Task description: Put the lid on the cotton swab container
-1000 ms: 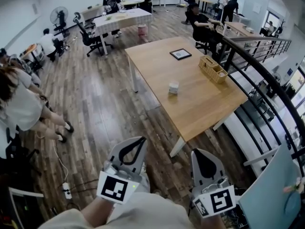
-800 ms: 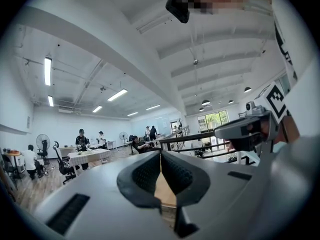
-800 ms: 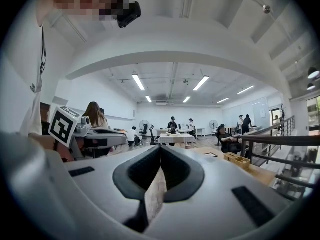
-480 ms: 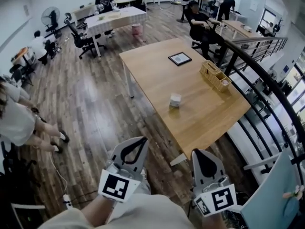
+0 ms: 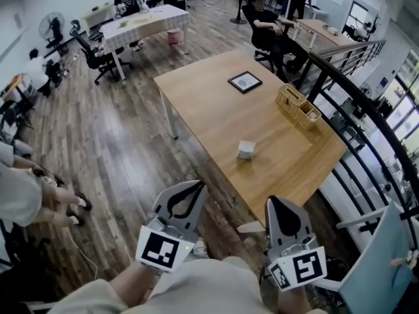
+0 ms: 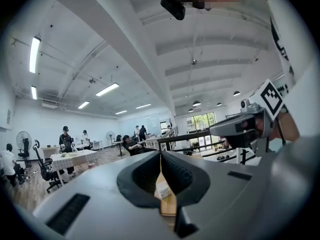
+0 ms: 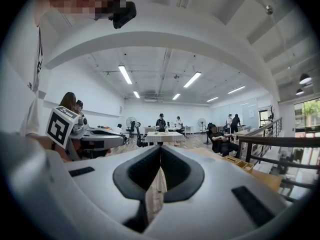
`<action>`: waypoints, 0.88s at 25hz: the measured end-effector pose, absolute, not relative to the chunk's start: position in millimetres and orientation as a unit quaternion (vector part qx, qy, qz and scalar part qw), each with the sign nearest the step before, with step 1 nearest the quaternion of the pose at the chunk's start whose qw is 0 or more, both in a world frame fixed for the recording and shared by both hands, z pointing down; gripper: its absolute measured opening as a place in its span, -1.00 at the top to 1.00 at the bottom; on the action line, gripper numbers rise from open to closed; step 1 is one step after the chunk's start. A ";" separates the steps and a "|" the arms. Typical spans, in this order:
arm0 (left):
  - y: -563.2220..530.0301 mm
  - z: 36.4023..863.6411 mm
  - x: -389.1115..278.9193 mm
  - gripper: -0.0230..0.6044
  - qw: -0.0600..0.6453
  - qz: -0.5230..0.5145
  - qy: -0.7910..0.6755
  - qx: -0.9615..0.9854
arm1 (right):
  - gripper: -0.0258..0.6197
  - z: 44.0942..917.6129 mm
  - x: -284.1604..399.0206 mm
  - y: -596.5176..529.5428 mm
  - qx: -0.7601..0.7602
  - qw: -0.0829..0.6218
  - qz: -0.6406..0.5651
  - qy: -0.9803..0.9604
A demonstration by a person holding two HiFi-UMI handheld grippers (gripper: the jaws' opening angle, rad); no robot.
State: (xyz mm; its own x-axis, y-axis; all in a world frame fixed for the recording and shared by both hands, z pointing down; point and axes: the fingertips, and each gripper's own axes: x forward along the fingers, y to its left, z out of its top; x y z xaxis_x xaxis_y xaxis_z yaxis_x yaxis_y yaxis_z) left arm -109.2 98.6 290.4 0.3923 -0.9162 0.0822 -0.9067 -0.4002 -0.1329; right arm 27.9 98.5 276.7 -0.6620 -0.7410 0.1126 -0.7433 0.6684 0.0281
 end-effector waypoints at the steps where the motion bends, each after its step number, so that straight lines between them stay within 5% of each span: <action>1: 92.2 291.8 -114.1 0.84 0.032 -0.071 0.544 -0.836 | 0.84 279.2 23.4 93.1 0.410 0.061 0.010 -0.910; 22: -75.7 338.3 -137.1 0.84 -0.008 -0.094 0.515 -0.852 | 0.84 329.1 9.8 -66.0 0.447 0.104 0.044 -0.887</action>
